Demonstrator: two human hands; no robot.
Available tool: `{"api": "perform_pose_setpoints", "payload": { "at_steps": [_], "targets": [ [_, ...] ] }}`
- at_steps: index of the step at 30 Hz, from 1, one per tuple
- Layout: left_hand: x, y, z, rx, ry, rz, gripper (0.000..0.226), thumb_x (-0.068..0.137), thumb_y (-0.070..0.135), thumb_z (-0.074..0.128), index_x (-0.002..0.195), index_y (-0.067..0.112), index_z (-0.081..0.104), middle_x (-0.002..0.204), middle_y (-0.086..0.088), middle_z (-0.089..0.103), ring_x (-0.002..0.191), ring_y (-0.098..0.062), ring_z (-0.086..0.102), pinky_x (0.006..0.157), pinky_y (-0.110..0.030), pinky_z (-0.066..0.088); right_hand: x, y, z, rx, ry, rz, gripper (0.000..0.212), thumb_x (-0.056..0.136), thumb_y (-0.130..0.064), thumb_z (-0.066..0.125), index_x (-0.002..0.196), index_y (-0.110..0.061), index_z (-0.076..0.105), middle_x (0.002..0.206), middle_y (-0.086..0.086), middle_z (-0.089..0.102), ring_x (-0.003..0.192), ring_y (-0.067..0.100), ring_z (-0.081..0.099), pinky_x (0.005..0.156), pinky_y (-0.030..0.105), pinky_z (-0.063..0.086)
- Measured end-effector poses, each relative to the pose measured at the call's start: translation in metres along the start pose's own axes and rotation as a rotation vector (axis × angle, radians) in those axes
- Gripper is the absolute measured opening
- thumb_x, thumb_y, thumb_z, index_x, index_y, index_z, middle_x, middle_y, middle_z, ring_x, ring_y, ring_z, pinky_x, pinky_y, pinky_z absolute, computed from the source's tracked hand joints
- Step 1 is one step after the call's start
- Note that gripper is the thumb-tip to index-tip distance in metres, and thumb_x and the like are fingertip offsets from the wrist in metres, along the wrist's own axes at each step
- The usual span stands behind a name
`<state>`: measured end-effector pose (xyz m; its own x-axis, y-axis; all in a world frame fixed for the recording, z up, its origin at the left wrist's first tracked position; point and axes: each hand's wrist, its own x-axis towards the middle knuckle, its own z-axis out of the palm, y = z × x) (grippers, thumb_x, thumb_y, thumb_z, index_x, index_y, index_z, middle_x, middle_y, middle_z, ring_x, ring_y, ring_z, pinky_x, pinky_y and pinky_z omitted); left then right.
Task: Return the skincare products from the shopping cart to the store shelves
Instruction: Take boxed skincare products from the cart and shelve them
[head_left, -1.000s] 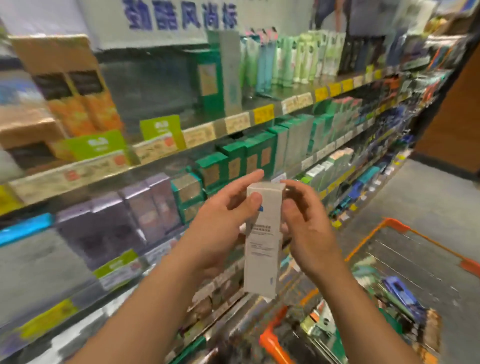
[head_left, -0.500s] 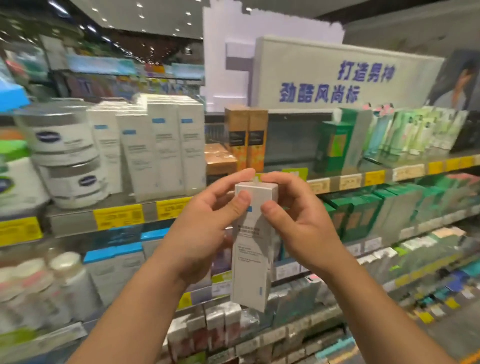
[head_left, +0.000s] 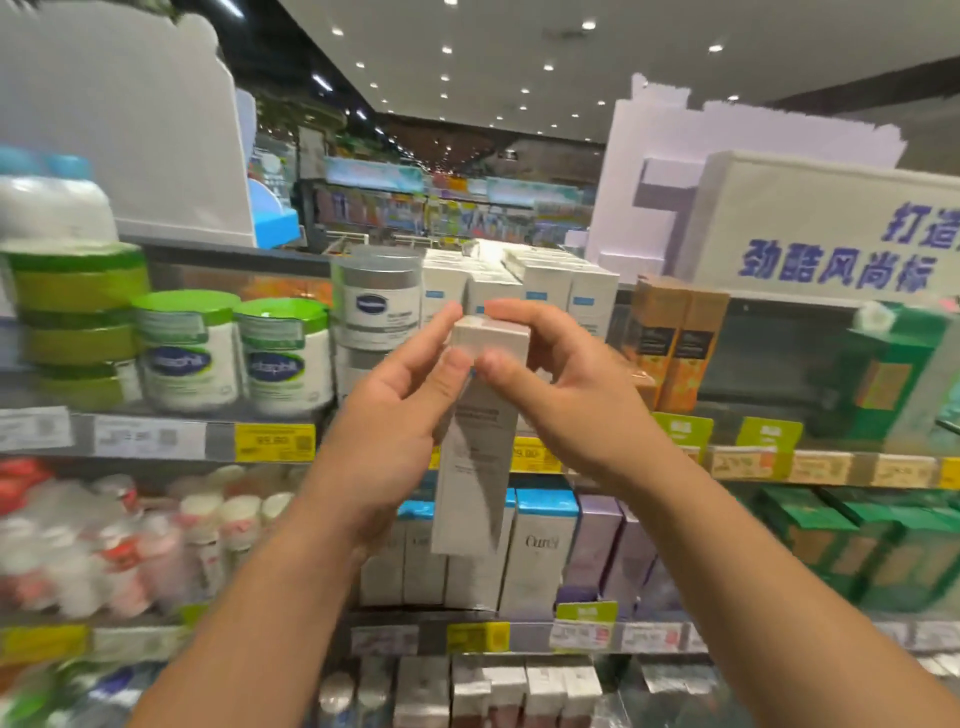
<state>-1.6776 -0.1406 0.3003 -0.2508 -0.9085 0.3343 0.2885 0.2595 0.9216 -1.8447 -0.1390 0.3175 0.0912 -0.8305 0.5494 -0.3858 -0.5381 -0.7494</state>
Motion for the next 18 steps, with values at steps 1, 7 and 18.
{"api": "perform_pose_setpoints", "payload": {
  "at_steps": [1, 7, 18],
  "targets": [
    [0.001, 0.002, -0.006, 0.021, 0.023, 0.018, 0.053, 0.091, 0.036, 0.059, 0.144, 0.037, 0.056, 0.132, 0.010, 0.069, 0.121, -0.007, 0.065, 0.099, -0.029, 0.053, 0.009, -0.005, 0.003, 0.010, -0.010, 0.008, 0.039, 0.095, -0.030, 0.073, 0.131, -0.025, 0.061, 0.105, -0.004, 0.070, 0.087, 0.000, 0.063, 0.074, 0.016, 0.050],
    [0.000, 0.004, -0.025, 0.111, 0.038, -0.007, 0.033, 0.105, 0.015, 0.050, 0.131, 0.028, 0.065, 0.116, 0.011, 0.076, 0.105, -0.004, 0.072, 0.089, -0.024, 0.059, 0.062, -0.038, 0.004, -0.088, -0.021, 0.002, 0.040, 0.096, -0.035, 0.071, 0.132, -0.019, 0.061, 0.103, 0.003, 0.071, 0.088, 0.013, 0.068, 0.062, 0.022, 0.052],
    [0.021, -0.023, -0.028, -0.354, 0.195, -0.356, 0.037, 0.102, 0.003, 0.055, 0.138, 0.008, 0.055, 0.104, -0.004, 0.080, 0.103, -0.021, 0.074, 0.099, -0.044, 0.056, 0.128, -0.069, -0.018, -0.225, -0.029, 0.084, 0.022, 0.099, -0.022, 0.068, 0.120, -0.016, 0.064, 0.114, 0.012, 0.072, 0.106, 0.027, 0.070, 0.075, 0.038, 0.064]
  ]
}}
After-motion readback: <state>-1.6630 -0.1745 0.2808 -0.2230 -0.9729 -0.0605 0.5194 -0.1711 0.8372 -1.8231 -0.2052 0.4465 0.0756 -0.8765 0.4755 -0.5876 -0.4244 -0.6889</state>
